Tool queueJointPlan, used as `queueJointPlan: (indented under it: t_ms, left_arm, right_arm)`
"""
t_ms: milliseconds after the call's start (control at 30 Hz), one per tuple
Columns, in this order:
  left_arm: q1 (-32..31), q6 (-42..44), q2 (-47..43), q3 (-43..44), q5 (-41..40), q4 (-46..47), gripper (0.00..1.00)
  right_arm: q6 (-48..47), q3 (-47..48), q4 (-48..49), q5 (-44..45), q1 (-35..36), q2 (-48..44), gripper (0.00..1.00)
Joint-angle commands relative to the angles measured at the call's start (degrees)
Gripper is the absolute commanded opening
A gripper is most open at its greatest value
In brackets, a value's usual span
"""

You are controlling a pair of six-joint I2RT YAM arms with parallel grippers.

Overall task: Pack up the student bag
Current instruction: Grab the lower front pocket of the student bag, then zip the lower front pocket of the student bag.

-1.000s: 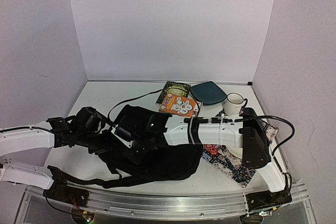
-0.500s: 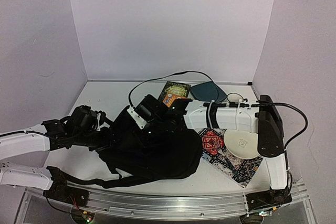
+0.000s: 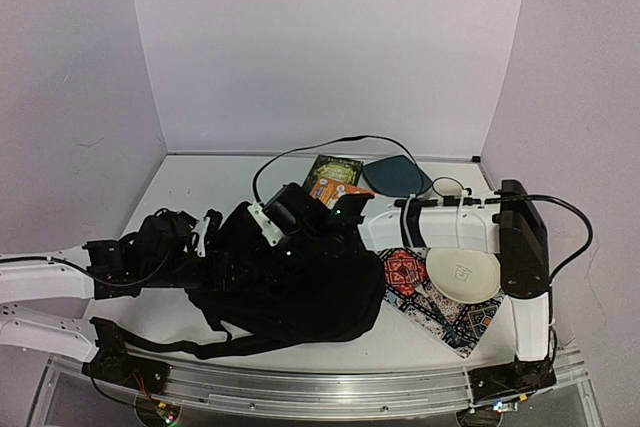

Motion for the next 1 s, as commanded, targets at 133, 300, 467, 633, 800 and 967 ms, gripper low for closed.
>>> queueJointPlan:
  t_ms: [133, 300, 467, 633, 800, 967]
  left_arm:
    - [-7.47, 5.15, -1.33, -8.36, -11.00, 17.47, 0.62]
    - [-8.66, 8.30, -0.51, -9.37, -13.38, 20.10, 0.67]
    - [-11.53, 10.62, 2.43, -7.78, -14.91, 20.46, 0.69]
    - [-15.56, 10.87, 5.71, -7.41, -21.17, 20.76, 0.71]
    - [-19.02, 11.44, 9.38, -6.67, -27.46, 23.75, 0.71]
    - [-20.36, 10.89, 13.68, -6.00, -30.40, 28.43, 0.66]
  right_arm:
    - [7.40, -6.70, 10.67, 1.79, -1.10, -8.22, 0.00]
    - [9.26, -7.15, 12.19, 1.00, -1.13, -8.43, 0.00]
    - [11.47, -7.17, 13.32, -0.16, -1.11, -7.86, 0.00]
    - [14.19, -7.75, 14.61, -0.14, -1.15, -7.84, 0.00]
    - [15.24, -7.29, 15.31, -1.17, -1.10, -7.10, 0.00]
    - [16.02, -6.89, 15.79, -1.75, -0.73, -6.47, 0.00]
